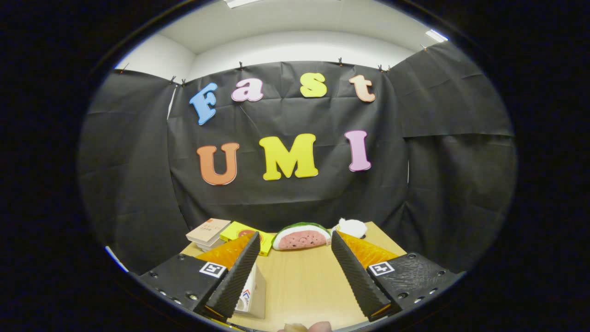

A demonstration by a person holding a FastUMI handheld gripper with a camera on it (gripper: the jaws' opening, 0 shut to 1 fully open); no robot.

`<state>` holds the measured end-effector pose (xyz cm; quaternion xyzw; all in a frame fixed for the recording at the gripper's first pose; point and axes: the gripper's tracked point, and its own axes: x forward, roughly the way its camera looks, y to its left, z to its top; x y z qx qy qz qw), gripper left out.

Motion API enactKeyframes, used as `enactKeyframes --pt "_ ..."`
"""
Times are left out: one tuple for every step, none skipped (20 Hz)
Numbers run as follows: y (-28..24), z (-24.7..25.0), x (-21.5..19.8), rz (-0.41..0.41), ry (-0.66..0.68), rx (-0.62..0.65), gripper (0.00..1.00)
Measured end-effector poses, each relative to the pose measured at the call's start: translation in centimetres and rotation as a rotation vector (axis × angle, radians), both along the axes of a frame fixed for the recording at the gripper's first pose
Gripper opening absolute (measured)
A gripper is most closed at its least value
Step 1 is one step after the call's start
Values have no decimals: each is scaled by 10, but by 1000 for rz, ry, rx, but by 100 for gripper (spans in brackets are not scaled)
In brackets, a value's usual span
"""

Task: Open the storage box then place both shoes into the box .Put the left shoe in first, then the right shoe, with the right side of both shoes facing outward in a uniform manner.

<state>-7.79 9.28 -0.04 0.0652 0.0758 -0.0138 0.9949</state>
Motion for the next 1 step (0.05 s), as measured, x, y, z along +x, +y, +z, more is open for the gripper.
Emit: enactKeyframes --pt "3 1 0 2 -6 -4 96"
